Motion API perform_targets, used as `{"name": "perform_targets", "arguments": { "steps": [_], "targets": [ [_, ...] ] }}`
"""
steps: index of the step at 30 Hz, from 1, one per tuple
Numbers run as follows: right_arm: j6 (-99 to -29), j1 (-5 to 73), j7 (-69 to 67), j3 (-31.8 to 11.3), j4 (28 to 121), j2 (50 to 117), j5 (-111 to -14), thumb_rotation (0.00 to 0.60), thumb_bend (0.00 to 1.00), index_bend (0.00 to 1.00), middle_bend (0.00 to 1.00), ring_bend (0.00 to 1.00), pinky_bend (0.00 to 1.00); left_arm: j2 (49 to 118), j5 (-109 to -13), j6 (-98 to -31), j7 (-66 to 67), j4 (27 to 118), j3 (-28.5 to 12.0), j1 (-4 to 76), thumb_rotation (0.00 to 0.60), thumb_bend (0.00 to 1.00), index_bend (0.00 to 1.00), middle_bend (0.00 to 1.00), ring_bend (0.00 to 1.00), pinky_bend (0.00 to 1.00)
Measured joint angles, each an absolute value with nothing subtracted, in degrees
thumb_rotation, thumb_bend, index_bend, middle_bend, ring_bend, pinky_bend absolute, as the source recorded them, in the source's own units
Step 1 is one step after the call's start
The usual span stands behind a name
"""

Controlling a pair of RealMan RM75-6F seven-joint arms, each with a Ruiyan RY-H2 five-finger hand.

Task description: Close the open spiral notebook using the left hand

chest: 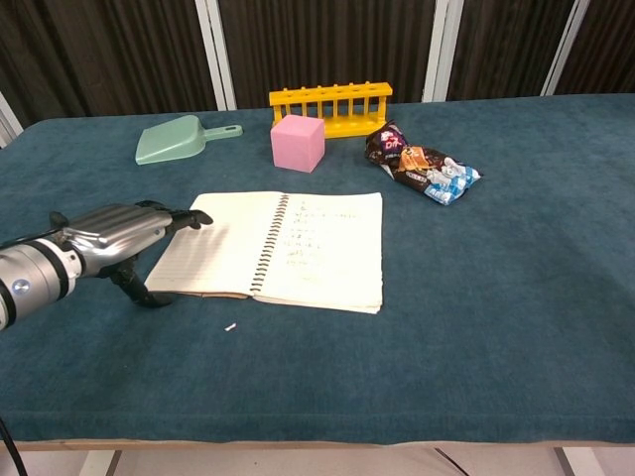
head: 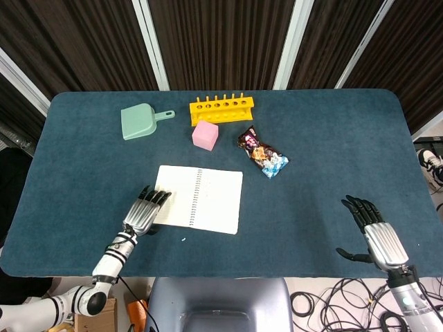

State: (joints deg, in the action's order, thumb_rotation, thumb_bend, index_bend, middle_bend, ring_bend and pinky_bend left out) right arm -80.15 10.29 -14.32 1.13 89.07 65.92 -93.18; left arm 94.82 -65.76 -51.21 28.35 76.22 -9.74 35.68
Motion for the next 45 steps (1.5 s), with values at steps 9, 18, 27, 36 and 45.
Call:
{"name": "perform_targets", "arguments": {
  "steps": [9,18,27,36,45],
  "targets": [
    [-80.3,10.0,-15.0,1.2,88.5,66.1,-93.0,0.600,0.00,0.06,0.03,0.00,0.05,97.0,-64.2,-51.6,26.1,73.1,-10.0,36.7,0.600,0.26,0.18,0.17,0.16,0.08],
    [-80.7,9.7,-15.4,1.4,88.1,66.2,-93.1,0.600,0.00,0.06,0.03,0.00,0.05,99.7,-71.7,-55.9,15.2,67.1,-8.6,36.2,0.600,0.41,0.32,0.28,0.26,0.14],
    [-80.8,9.6,-15.6,1.3,87.8,66.2,-93.1,0.600,0.00,0.06,0.03,0.00,0.05,104.8,-81.1,-62.1,5.5,54.8,-6.3,36.6,0.600,0.46,0.34,0.31,0.31,0.19],
    [-80.9,9.6,-16.0,1.3,87.6,66.2,-93.1,0.600,0.00,0.06,0.03,0.00,0.05,110.8,-88.7,-69.7,-0.6,39.3,-3.9,38.6,0.600,0.60,0.51,0.49,0.57,0.41],
    [-81.4,9.5,-16.7,1.3,87.6,65.9,-93.5,0.600,0.00,0.06,0.03,0.00,0.05,115.0,-95.3,-80.3,-3.0,28.4,-0.7,39.9,0.600,0.62,0.56,0.54,0.61,0.44]
  ]
}}
